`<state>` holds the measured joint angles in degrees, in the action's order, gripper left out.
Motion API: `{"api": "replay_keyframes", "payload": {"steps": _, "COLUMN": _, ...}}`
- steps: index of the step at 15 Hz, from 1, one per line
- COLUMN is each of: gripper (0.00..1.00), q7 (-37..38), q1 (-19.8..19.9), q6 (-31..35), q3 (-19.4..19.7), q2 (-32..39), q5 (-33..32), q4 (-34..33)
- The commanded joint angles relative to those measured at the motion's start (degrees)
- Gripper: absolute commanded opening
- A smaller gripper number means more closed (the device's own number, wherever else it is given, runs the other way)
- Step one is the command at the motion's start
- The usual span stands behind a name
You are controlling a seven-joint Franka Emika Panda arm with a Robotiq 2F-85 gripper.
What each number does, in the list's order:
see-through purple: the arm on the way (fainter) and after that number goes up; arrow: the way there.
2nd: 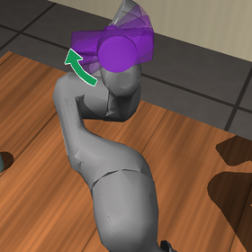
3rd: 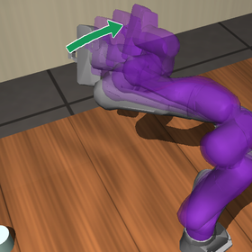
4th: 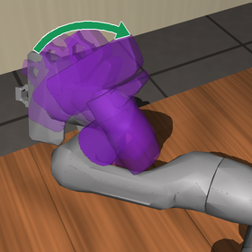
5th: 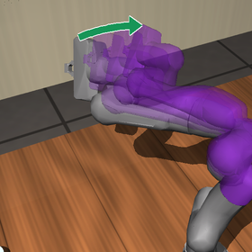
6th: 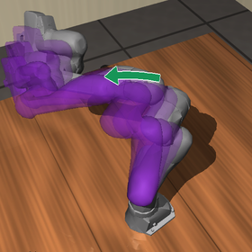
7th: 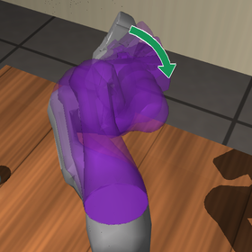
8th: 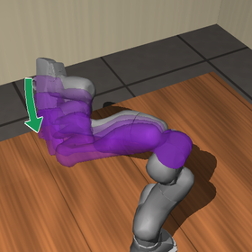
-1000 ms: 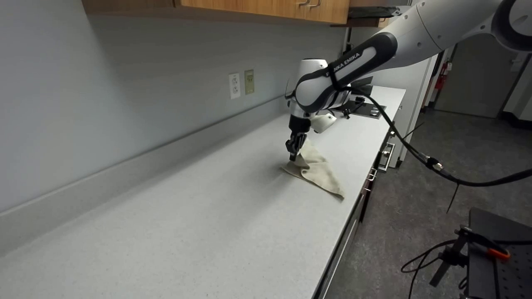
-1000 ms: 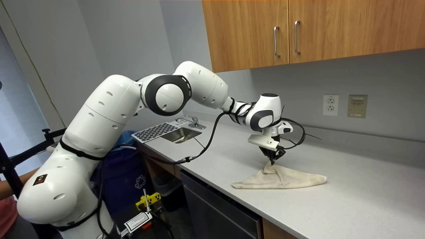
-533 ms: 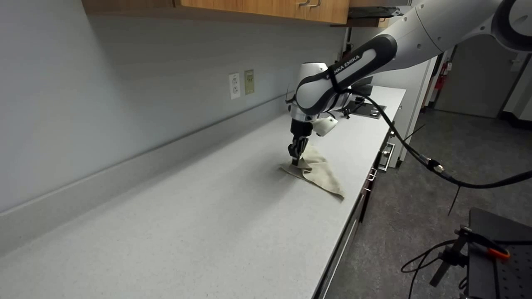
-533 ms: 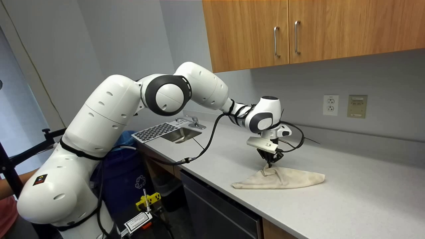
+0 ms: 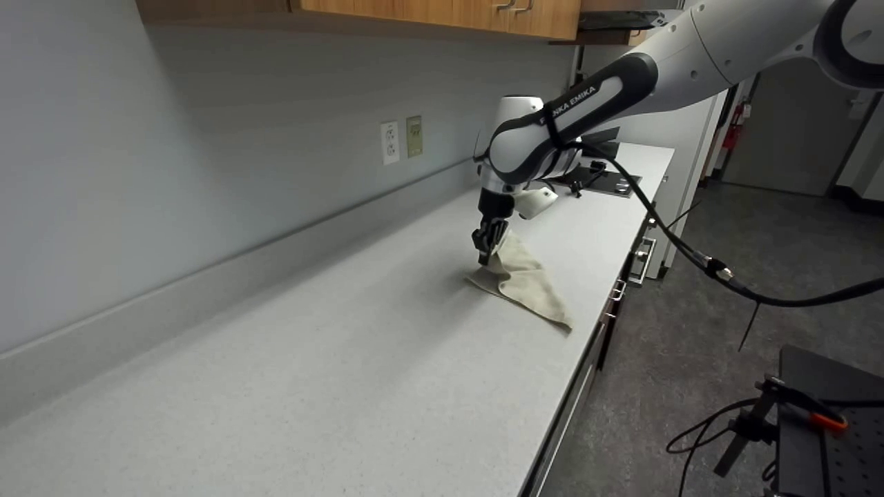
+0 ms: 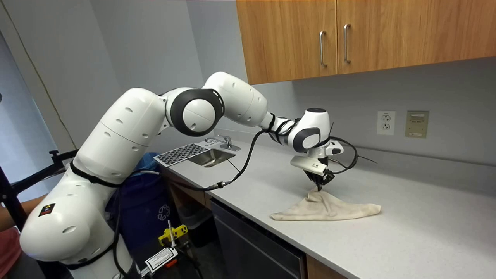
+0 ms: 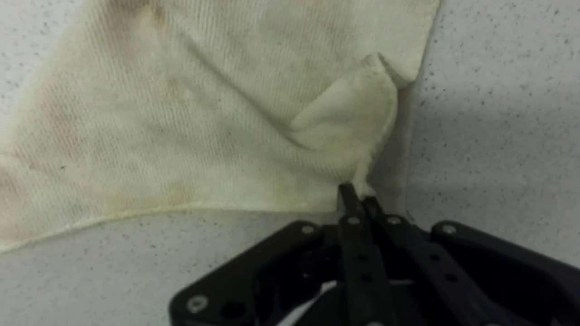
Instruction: Fold the towel into a triangle twice
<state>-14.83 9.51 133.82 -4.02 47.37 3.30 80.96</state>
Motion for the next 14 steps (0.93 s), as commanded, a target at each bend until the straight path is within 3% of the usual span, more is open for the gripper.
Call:
{"api": "replay_keyframes", "payload": {"steps": 1, "gripper": 0.34, "q7": 1.55, "q1": 0.00, "q6": -0.50, "q3": -0.11, "q2": 1.33, "q5": 2.17, "q4": -2.80}}
{"api": "replay_keyframes", "payload": {"steps": 9, "gripper": 0.94, "q7": 5.89, "q1": -3.16, "q6": -1.03, "q3": 3.44, "q2": -6.57, "q5": -1.72, "q4": 3.94}}
{"api": "replay_keyframes", "payload": {"steps": 10, "gripper": 0.99, "q7": 5.81, "q1": -3.21, "q6": -1.05, "q3": 3.46, "q2": -8.09, "q5": -1.78, "q4": 5.19}}
{"api": "replay_keyframes", "payload": {"steps": 14, "gripper": 1.00, "q7": 5.96, "q1": -3.18, "q6": -1.94, "q3": 3.85, "q2": -13.76, "q5": -1.71, "q4": 11.21}}
